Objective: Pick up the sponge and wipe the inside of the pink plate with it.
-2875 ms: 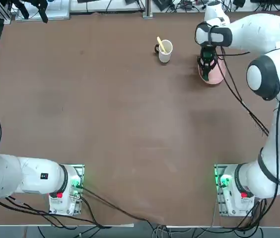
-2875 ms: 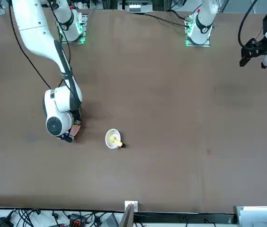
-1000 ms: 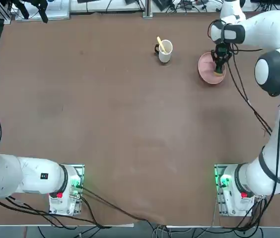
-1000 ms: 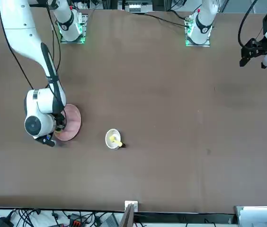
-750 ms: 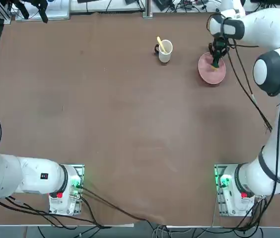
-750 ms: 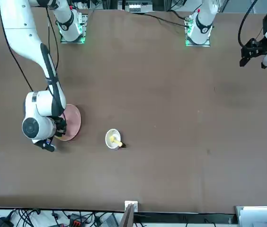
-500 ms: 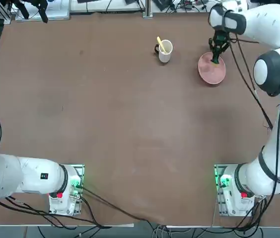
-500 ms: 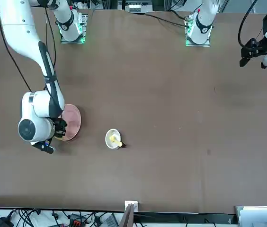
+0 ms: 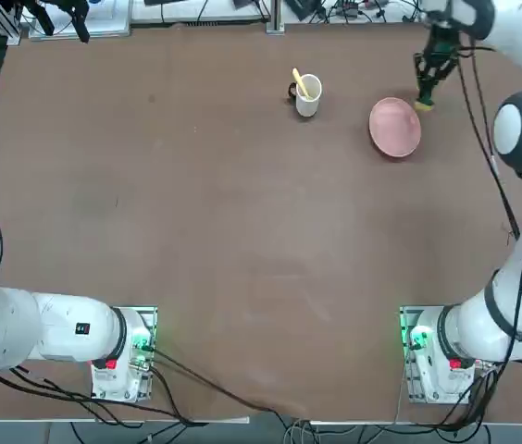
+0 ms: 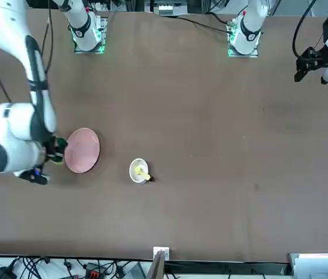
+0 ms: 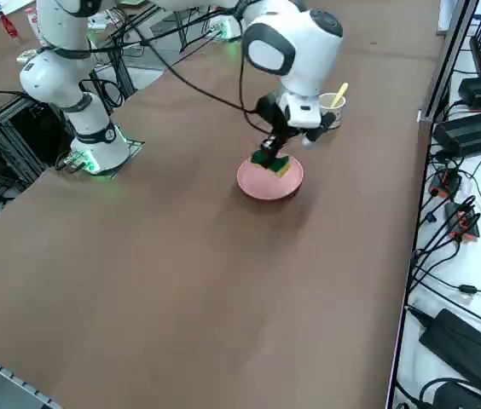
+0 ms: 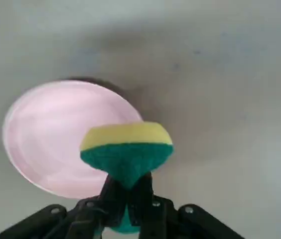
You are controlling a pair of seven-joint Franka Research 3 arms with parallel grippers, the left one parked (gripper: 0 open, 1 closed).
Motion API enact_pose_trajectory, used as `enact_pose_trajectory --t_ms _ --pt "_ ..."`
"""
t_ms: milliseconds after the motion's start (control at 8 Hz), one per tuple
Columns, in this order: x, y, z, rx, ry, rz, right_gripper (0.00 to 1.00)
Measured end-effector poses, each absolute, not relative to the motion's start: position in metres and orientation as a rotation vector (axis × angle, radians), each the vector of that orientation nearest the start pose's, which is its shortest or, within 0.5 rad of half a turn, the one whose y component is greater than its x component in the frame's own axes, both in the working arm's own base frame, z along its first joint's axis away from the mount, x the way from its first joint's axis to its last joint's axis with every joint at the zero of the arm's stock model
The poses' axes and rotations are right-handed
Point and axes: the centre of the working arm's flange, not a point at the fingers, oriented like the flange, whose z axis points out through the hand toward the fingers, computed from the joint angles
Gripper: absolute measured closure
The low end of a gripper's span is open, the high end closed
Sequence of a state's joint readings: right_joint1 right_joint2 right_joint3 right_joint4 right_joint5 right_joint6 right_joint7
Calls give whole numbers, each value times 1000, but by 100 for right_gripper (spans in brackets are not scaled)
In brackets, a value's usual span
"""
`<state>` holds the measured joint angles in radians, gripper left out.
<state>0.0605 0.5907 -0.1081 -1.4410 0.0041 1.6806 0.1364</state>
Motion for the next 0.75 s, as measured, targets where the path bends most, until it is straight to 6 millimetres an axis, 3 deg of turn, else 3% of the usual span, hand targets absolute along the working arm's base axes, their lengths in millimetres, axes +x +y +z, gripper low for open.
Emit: enact_pose_trajectory --t_ms 125,375,625,750 --pt "666 -45 326 -3140 223 575 93" --pt "647 -93 310 -3120 123 626 93" --pt "614 -131 286 -3145 46 603 93" --pt "590 -139 270 -3151 31 604 93"
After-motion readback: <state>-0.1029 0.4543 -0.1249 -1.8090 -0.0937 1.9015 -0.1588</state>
